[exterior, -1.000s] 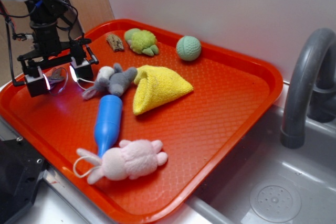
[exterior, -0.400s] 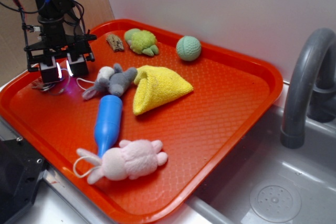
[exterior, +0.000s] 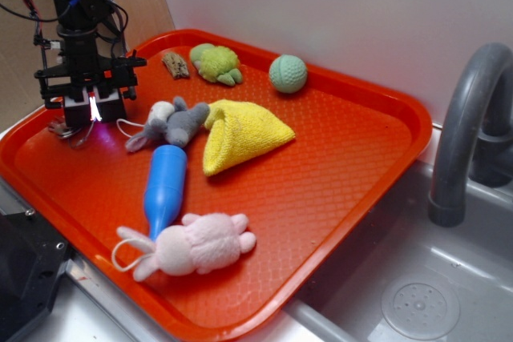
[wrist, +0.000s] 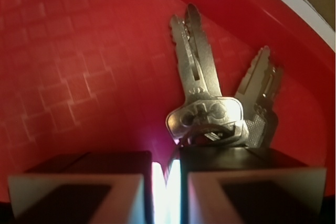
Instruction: Grab the silver keys.
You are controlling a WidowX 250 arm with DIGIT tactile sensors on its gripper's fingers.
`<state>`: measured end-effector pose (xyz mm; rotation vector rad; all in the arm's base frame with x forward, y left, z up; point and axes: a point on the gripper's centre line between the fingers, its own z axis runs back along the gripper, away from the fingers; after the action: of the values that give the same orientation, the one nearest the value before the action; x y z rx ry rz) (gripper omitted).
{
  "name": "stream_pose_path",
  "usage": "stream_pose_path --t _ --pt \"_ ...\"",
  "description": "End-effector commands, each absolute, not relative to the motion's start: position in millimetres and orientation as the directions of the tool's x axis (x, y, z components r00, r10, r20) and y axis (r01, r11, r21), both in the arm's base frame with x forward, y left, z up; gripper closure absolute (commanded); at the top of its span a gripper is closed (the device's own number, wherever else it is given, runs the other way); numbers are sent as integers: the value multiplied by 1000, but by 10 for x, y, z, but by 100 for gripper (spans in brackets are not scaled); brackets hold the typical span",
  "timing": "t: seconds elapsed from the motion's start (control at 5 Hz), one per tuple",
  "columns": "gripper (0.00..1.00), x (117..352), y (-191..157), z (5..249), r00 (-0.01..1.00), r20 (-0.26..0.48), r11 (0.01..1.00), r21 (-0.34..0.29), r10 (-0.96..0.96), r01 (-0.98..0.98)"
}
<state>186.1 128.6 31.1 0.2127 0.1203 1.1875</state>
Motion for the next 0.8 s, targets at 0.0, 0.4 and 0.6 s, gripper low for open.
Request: stream_pose_path --t 0.0,0.4,0.6 --pt "100 1893 1246 1249 663 45 663 32 747 -748" --pt "100 1514 948 2225 914 225 940 -126 337 -316" --pt "100 1609 813 2724 966 240 992 -106 96 -72"
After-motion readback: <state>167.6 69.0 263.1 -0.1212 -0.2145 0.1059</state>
